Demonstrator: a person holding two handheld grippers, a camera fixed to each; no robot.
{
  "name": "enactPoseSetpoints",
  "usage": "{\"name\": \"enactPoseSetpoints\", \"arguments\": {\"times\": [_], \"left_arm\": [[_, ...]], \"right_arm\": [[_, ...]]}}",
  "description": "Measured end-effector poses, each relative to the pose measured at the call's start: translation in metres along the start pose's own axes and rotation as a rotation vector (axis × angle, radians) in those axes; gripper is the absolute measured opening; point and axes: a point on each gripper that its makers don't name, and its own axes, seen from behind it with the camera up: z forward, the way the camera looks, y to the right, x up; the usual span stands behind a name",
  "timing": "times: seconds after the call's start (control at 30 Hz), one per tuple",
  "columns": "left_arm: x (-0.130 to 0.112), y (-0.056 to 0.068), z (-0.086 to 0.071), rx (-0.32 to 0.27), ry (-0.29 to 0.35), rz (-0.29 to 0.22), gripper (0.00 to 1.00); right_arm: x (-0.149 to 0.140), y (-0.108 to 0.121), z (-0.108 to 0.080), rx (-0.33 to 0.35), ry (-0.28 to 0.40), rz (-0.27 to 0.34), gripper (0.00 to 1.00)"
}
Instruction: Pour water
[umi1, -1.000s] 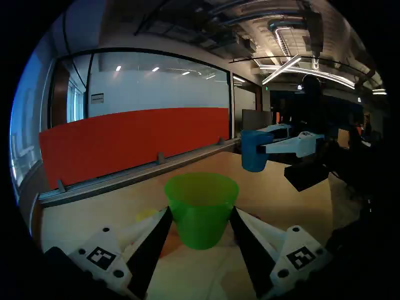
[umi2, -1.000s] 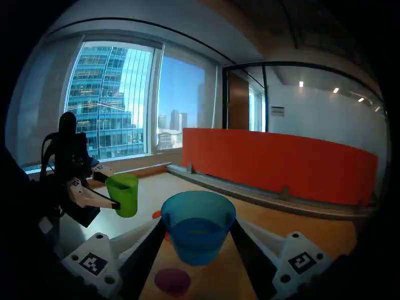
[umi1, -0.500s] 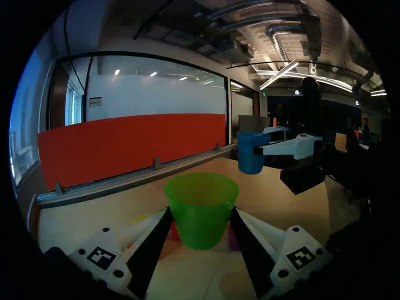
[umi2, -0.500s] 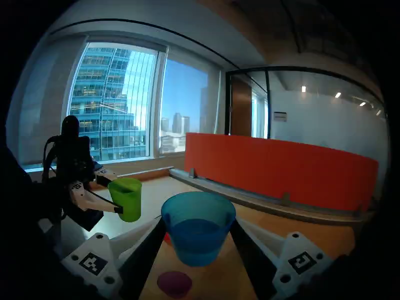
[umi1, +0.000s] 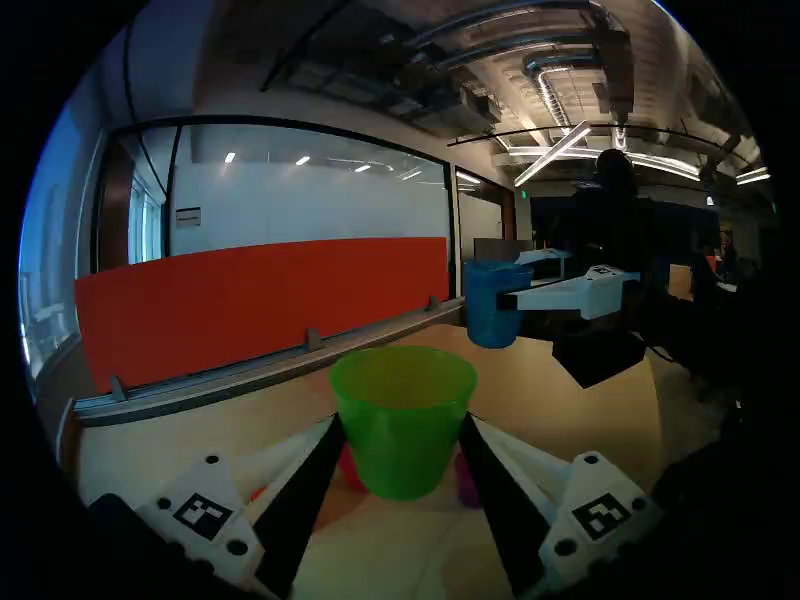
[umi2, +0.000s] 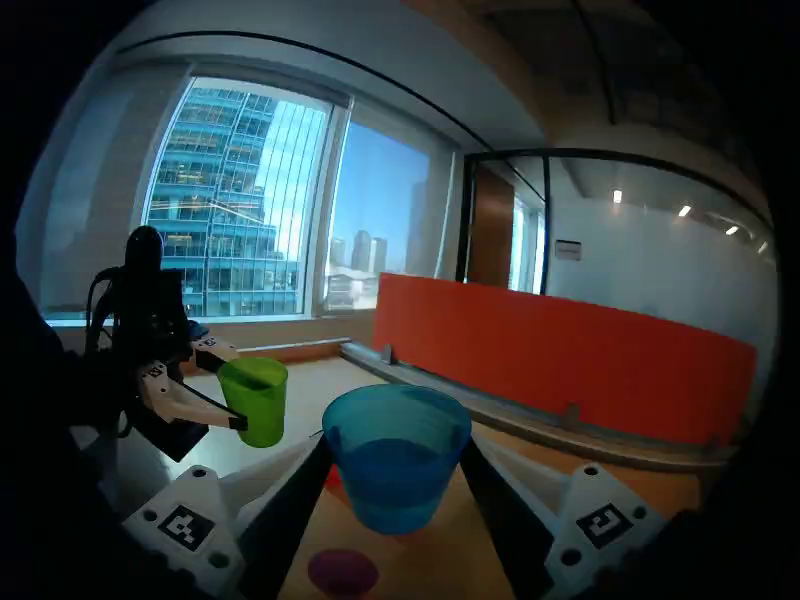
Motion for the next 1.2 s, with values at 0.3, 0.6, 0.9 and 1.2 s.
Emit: {"name": "enactPoseSetpoints", "arguments": {"times": [0.3,0.6,0.9,1.2], "left_arm": [[-0.002,0.009,0.002,-0.021,0.006,-0.018,0.80],[-0.003,0.014,0.002,-0.032,0.006,-0.006,0.80],[-0.001,0.021,0.001,-0.046,0.006,-0.001,0.80],[0.000,0.025,0.002,-0.056,0.011,-0.002,0.80]], "right_arm": [[0.012,-0.006,0.005,0.021,0.012,-0.072,0.89],[0.026,-0.010,0.014,0.031,0.019,-0.182,0.89],[0.043,-0.015,0.024,0.034,0.024,-0.321,0.89],[0.058,-0.020,0.033,0.044,0.028,-0.445,0.89]]}}
